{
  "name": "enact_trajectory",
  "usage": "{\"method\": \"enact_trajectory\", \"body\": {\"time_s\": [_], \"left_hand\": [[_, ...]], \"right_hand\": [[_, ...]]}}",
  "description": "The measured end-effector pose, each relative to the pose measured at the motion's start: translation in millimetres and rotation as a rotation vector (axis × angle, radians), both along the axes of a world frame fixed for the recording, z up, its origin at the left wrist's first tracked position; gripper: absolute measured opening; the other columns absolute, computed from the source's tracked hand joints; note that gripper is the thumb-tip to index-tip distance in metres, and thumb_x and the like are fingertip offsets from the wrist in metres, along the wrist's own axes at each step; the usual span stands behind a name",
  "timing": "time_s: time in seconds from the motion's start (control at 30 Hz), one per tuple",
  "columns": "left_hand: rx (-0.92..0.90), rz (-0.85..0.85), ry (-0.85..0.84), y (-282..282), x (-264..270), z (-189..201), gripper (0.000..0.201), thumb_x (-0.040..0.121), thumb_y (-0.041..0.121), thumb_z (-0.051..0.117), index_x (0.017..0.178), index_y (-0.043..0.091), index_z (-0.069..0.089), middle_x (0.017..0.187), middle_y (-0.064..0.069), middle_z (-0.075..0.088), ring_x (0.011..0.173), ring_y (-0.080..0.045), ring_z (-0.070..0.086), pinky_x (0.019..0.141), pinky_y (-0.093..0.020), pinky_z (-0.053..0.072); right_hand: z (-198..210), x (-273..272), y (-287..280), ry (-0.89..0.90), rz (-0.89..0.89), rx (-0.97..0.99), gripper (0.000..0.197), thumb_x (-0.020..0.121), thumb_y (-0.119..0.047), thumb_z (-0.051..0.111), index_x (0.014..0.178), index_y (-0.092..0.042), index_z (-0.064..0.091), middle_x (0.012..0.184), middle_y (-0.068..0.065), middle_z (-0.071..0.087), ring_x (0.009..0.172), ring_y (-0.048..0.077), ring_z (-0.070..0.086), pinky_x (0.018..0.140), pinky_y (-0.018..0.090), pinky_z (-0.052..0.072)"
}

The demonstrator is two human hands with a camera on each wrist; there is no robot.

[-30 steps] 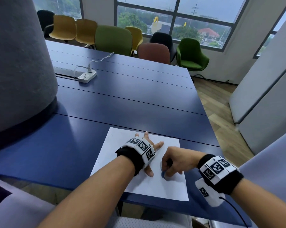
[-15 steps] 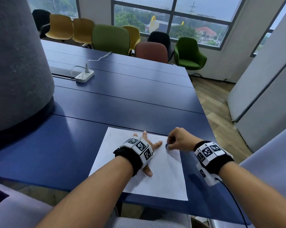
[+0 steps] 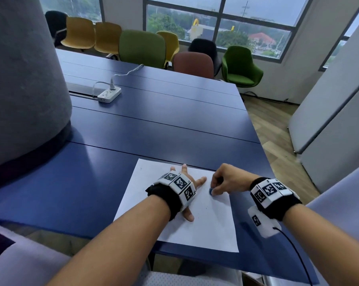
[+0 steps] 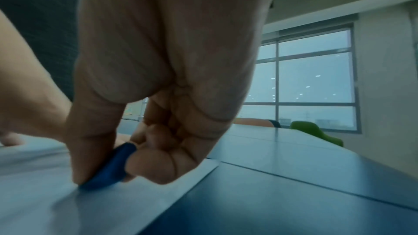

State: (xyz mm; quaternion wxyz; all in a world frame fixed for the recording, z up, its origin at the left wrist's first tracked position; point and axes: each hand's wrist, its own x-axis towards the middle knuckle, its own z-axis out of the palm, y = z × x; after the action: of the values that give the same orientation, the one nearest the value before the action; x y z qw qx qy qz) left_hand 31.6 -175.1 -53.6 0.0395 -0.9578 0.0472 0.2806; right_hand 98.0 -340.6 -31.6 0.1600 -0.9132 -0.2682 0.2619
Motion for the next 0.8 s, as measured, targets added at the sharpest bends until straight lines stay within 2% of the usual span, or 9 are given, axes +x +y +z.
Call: {"method": "enact_trajectory", "body": {"time_s": [0.13,0.23,0.3,0.43,0.57,0.7,0.8], "left_hand": [[-0.012,0.004,-0.006,-0.1,0.4,-2.2,0.141,0.053,0.06,0.088,0.146,0.054,-0.018,0.158,-0.019,-0.025,0.14,-0.06,-0.007,0.106,-0.07,0.024],[-0.01,0.01,-0.005,-0.1,0.3,-2.0,0.141,0.052,0.06,0.088,0.146,0.054,-0.017,0.158,-0.02,-0.026,0.14,-0.061,-0.008,0.106,-0.07,0.025],[-0.012,0.008,-0.002,0.2,0.7,-1.7,0.141,0.052,0.06,0.088,0.146,0.054,-0.017,0.158,-0.02,-0.026,0.14,-0.061,-0.007,0.107,-0.069,0.024],[-0.027,0.012,0.006,0.2,1.5,-1.3,0.141,0.052,0.059,0.088,0.146,0.054,-0.017,0.158,-0.019,-0.026,0.14,-0.06,-0.009,0.107,-0.07,0.024],[-0.024,0.015,0.023,0.0,1.1,1.3,0.141,0.054,0.058,0.088,0.147,0.053,-0.018,0.157,-0.019,-0.027,0.14,-0.06,-0.01,0.107,-0.07,0.022],[-0.024,0.007,0.017,0.4,1.7,-0.5,0.142,0.052,0.06,0.088,0.146,0.053,-0.017,0.157,-0.019,-0.027,0.14,-0.061,-0.009,0.107,-0.071,0.023],[-0.023,0.007,0.025,-0.2,0.5,2.1,0.142,0.054,0.058,0.088,0.147,0.052,-0.018,0.157,-0.02,-0.027,0.139,-0.061,-0.01,0.106,-0.071,0.022]], "right_hand": [[-3.9,10.3,-1.1,-0.134,-0.079,0.04,0.006,0.075,-0.017,0.077,0.072,-0.013,0.073,0.063,-0.004,0.063,0.055,0.007,0.053,0.056,0.024,0.046],[-2.4,-1.9,1.9,-0.002,-0.007,0.008,0.007,0.074,-0.015,0.075,0.071,-0.011,0.071,0.061,-0.003,0.063,0.051,0.011,0.052,0.049,0.022,0.046],[-1.3,-0.1,1.8,0.01,-0.002,-0.006,0.008,0.074,-0.017,0.076,0.073,-0.01,0.072,0.062,-0.003,0.064,0.05,0.009,0.052,0.048,0.021,0.045],[-5.1,16.7,-2.2,-0.194,-0.119,0.047,0.007,0.076,-0.016,0.075,0.075,-0.01,0.073,0.069,0.0,0.066,0.06,0.008,0.055,0.056,0.019,0.045],[-4.0,5.5,-1.3,-0.021,-0.037,0.012,0.006,0.075,-0.016,0.076,0.072,-0.012,0.072,0.061,-0.005,0.064,0.046,0.0,0.052,0.049,0.02,0.047],[-5.0,16.7,-4.1,-0.179,-0.099,0.038,0.006,0.076,-0.019,0.076,0.074,-0.014,0.072,0.069,-0.002,0.067,0.061,0.008,0.058,0.057,0.021,0.048],[-7.5,13.9,-2.8,-0.187,-0.055,0.041,0.006,0.076,-0.017,0.075,0.073,-0.015,0.07,0.068,-0.004,0.064,0.06,0.007,0.056,0.058,0.021,0.045]]}}
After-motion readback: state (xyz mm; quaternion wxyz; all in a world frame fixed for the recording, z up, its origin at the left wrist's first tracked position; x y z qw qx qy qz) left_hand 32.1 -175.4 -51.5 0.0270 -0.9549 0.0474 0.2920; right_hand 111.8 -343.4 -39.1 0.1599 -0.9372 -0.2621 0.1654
